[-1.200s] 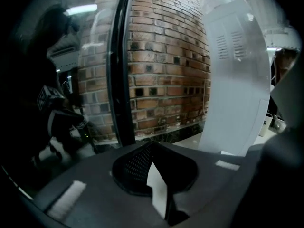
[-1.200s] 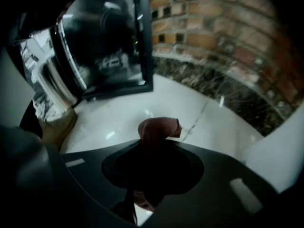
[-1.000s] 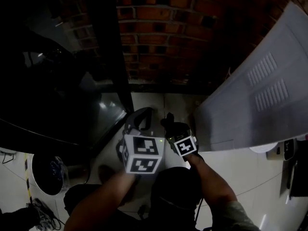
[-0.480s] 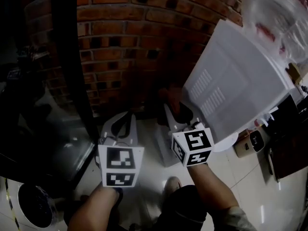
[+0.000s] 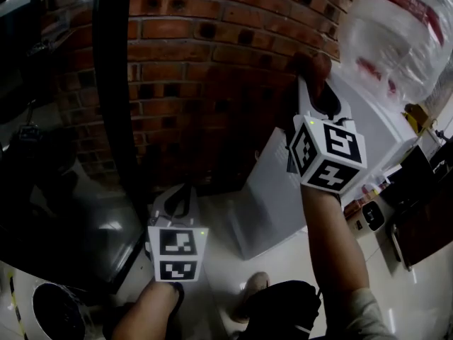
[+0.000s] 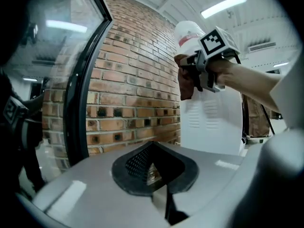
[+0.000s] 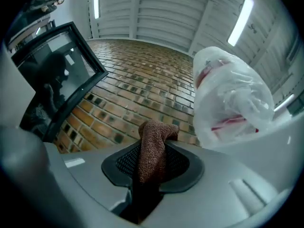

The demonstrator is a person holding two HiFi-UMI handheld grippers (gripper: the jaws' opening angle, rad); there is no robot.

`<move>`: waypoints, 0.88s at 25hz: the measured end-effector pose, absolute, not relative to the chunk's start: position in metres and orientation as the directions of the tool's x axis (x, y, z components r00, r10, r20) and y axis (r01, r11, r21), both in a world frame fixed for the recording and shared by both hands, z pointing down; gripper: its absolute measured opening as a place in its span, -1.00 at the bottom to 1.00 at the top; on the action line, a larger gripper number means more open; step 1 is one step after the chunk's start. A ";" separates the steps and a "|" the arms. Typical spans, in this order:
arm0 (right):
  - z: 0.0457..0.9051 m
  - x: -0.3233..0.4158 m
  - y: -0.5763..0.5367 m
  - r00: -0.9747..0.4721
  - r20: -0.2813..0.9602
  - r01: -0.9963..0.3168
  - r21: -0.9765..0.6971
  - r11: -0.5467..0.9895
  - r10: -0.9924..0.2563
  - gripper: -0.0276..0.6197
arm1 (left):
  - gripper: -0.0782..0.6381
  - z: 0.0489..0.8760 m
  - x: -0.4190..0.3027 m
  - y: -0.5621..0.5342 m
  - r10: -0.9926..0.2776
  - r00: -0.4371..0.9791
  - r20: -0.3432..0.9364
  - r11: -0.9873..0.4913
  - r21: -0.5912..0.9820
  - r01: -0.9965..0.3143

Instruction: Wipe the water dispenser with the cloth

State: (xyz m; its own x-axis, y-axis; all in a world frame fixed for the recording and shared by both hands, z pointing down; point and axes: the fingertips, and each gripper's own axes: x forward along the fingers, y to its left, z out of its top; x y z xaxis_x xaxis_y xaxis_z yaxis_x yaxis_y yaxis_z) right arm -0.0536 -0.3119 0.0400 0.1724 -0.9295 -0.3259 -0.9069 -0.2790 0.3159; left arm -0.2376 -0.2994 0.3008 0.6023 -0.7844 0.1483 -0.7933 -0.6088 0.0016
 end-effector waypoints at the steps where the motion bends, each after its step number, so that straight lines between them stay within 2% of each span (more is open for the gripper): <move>1: 0.034 -0.047 -0.314 0.198 -0.324 -0.901 0.312 -0.302 -0.925 -0.54 | -0.78 0.301 -0.238 -0.299 -0.783 0.605 0.149 -0.611 0.003 -0.792; 10: 0.045 -0.005 -0.328 0.369 -0.208 -0.895 0.184 -0.407 -0.906 -0.54 | -0.78 0.301 -0.241 -0.293 -0.773 0.616 0.149 -0.621 0.016 -0.784; 18: 0.100 0.009 -0.326 0.421 -0.144 -0.903 0.027 -0.429 -0.896 -0.54 | -0.78 0.302 -0.239 -0.291 -0.766 0.625 0.153 -0.630 0.020 -0.777; 22: 0.139 0.011 -0.323 0.425 -0.117 -0.902 0.019 -0.430 -0.897 -0.54 | -0.78 0.308 -0.238 -0.291 -0.765 0.622 0.167 -0.629 0.009 -0.777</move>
